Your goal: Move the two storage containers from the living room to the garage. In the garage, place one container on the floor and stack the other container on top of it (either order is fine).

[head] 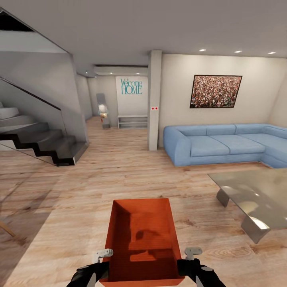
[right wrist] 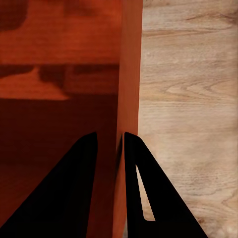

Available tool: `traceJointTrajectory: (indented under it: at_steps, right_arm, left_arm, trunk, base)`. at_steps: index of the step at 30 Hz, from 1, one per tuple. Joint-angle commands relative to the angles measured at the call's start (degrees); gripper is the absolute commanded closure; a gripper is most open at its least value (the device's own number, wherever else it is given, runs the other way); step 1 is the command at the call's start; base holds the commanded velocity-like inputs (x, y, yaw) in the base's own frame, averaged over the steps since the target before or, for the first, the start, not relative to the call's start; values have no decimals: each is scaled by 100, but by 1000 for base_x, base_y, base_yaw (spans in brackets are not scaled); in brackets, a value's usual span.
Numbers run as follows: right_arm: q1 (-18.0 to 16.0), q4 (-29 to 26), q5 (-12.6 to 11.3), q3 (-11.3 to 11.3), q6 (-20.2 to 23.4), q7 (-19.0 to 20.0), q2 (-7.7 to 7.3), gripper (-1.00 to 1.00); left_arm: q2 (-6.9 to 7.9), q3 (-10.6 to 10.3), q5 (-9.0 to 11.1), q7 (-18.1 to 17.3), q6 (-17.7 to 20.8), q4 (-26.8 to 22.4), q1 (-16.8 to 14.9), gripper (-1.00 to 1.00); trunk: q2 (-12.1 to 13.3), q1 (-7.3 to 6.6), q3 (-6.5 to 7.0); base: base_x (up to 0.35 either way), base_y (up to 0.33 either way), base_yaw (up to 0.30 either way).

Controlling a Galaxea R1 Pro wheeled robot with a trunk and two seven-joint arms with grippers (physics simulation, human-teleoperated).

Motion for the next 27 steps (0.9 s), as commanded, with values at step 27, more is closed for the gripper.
traceJointTrajectory:
  at_steps: [27]
  right_arm:
    - [-2, 1, 32, -9, 23, -15, -8, 100]
  left_arm:
    - [19, 24, -123, 73, -165, -24, -3, 100]
  trunk:
    - [-6, 1, -8]
  base:
    - [0, 0, 0]
